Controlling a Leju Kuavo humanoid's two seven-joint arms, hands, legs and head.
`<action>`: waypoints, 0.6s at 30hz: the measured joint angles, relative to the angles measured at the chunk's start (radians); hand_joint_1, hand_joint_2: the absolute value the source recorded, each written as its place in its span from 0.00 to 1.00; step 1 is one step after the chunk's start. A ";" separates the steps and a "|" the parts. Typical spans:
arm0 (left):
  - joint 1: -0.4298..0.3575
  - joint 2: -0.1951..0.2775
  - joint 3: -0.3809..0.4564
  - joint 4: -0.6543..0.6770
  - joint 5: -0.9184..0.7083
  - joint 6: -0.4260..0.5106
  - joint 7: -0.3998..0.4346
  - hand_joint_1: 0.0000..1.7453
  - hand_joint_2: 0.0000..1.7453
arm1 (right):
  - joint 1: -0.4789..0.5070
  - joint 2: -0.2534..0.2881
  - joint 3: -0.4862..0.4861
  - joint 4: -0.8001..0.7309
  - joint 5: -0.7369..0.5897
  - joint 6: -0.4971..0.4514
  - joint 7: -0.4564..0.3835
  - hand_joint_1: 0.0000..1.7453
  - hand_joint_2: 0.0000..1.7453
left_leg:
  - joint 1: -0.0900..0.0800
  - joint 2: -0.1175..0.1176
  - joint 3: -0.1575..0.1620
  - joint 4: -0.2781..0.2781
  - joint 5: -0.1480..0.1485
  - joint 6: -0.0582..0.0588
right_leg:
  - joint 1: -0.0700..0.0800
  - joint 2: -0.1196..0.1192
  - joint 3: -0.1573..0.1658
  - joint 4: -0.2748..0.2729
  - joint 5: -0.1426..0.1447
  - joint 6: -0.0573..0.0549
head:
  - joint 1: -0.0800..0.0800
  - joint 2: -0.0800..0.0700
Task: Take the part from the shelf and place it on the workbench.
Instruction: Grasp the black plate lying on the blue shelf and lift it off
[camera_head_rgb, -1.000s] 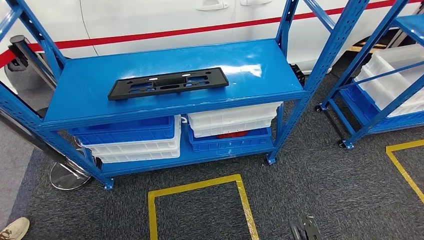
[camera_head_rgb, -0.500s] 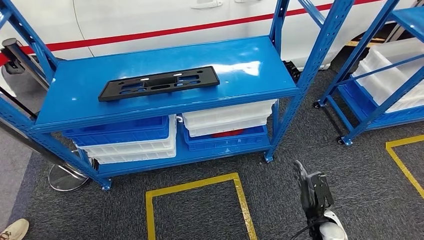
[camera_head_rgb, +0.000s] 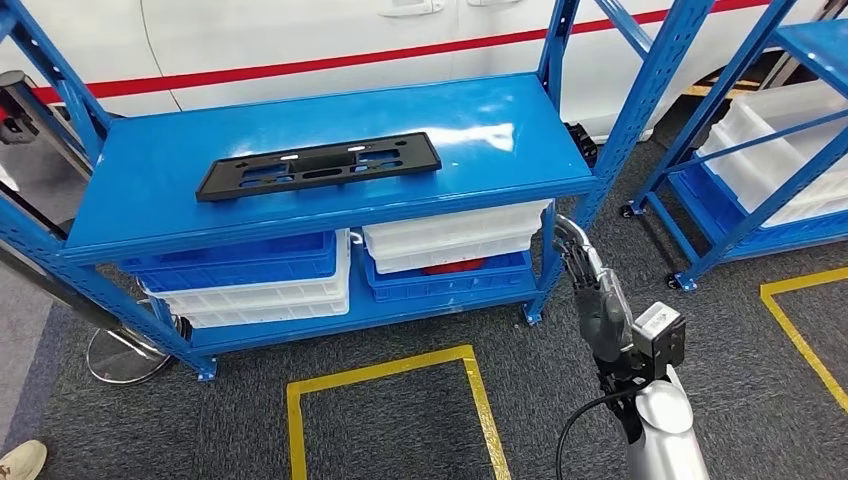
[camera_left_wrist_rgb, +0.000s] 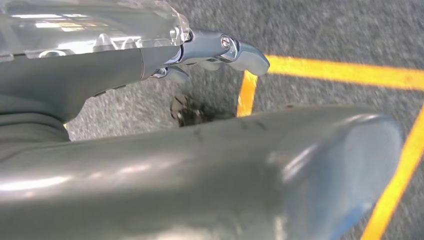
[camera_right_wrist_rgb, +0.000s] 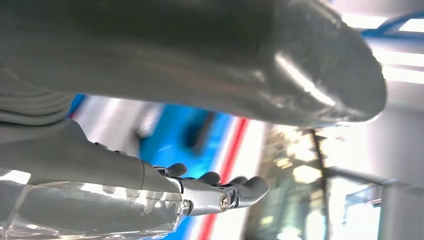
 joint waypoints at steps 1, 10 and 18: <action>0.000 -0.002 0.004 0.000 0.001 0.001 0.000 0.00 0.00 | -0.002 -0.006 0.022 -0.029 -0.014 0.005 -0.009 0.00 0.00 | 0.002 0.001 0.003 -0.006 0.004 0.006 | 0.000 -0.001 -0.008 0.019 -0.015 0.004 | 0.001 0.000; -0.006 -0.016 0.043 0.003 0.004 0.010 -0.012 0.00 0.00 | -0.006 -0.054 0.206 -0.267 -0.145 0.045 -0.080 0.00 0.00 | -0.002 0.002 0.008 -0.006 0.001 0.011 | 0.001 -0.005 -0.030 0.067 -0.007 0.003 | 0.002 0.000; -0.012 -0.021 0.066 0.008 -0.007 0.009 -0.025 0.00 0.00 | -0.006 -0.072 0.319 -0.389 -0.219 0.074 -0.109 0.00 0.00 | -0.003 0.001 -0.038 0.100 -0.071 -0.025 | -0.003 -0.004 0.011 -0.026 0.014 -0.030 | -0.001 0.000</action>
